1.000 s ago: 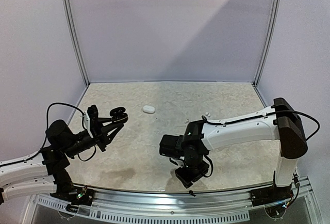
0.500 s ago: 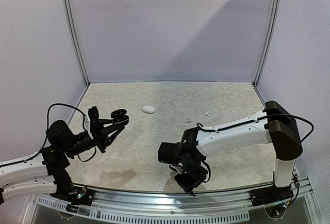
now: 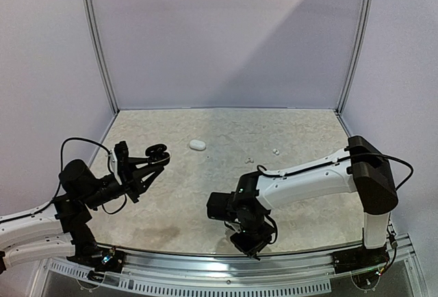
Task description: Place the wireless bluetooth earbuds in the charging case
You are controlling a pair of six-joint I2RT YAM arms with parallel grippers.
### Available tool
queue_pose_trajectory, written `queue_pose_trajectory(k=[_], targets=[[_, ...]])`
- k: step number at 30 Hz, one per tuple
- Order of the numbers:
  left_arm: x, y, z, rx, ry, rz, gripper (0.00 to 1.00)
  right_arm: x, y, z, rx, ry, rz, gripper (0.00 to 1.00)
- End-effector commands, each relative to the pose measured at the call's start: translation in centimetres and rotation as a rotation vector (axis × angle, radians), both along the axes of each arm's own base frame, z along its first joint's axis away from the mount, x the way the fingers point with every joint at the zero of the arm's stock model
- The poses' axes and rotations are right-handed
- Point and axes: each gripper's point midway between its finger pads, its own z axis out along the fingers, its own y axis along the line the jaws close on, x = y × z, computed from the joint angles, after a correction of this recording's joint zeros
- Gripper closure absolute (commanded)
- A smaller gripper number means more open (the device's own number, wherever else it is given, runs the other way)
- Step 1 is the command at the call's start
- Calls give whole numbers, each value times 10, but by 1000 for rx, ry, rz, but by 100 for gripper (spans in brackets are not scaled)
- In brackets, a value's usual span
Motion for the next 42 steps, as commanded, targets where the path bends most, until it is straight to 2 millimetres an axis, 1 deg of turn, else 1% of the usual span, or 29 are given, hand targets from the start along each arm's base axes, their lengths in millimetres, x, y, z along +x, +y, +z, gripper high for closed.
queue_pose_trajectory(k=[1, 5, 17, 20, 22, 24, 26, 28, 29, 31, 34, 36, 39, 42], targets=[[0, 2, -7, 10, 6, 2, 100, -12, 2, -8, -49, 18, 15, 69], [-1, 2, -6, 7, 4, -3, 100, -14, 1, -12, -68, 20, 22, 70], [-1, 3, -5, 4, -1, -2, 100, -12, 1, -16, -71, 6, 29, 89], [-1, 3, -4, 4, -1, -3, 100, -11, 2, -14, -71, 6, 38, 95], [-1, 3, -4, 3, -2, -2, 100, -7, 5, -8, -69, -13, 47, 97], [-1, 3, -4, 2, -1, -1, 100, 2, 11, 3, -54, -52, 51, 98], [0, 3, -4, 3, -2, 1, 100, 20, 17, 17, -27, -113, 39, 99], [0, 4, -3, 1, -4, 5, 100, 45, 21, 32, 11, -171, -14, 100], [0, 4, -3, 1, -5, 7, 100, 61, 19, 39, 27, -210, -51, 100], [1, 5, -2, -1, -7, 12, 100, 90, 11, 46, 43, -264, -133, 100], [2, 6, -2, -3, -7, 20, 100, 125, -6, 42, 21, -302, -248, 100], [3, 6, -2, -4, -5, 25, 100, 141, -15, 37, 6, -311, -308, 100], [4, 6, -2, -4, -4, 29, 100, 158, -36, 32, -64, -320, -365, 100], [5, 6, -1, -8, -6, 31, 100, 161, -58, 25, -153, -319, -385, 100]])
